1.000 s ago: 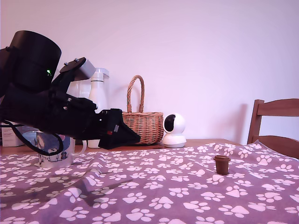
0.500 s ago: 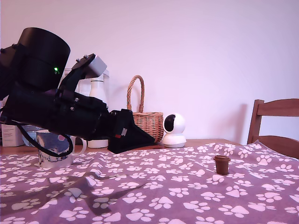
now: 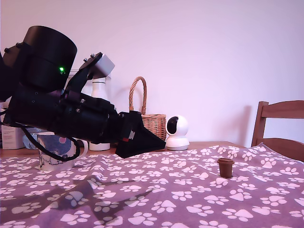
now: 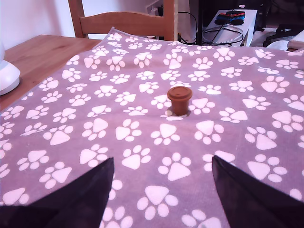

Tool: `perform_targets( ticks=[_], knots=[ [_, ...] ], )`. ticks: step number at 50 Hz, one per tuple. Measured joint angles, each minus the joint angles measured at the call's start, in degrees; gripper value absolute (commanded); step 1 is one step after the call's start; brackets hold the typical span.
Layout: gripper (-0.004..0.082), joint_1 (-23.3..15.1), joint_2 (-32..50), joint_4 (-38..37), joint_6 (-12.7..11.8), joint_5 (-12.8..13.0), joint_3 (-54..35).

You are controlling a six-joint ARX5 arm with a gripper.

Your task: Pick up the coffee capsules from the table one by one and drop them inside the nearest coffee cup

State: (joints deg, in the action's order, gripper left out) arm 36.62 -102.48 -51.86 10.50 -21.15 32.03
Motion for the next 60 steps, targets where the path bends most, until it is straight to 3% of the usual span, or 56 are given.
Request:
perform_targets(
  ticks=[39,60],
  knots=[
    [0.0589,0.00,0.00,-0.66,-0.04,-0.11,0.00],
    [0.0589,1.22,-5.09,-11.91,-5.73,-0.83,0.00]
  ],
)
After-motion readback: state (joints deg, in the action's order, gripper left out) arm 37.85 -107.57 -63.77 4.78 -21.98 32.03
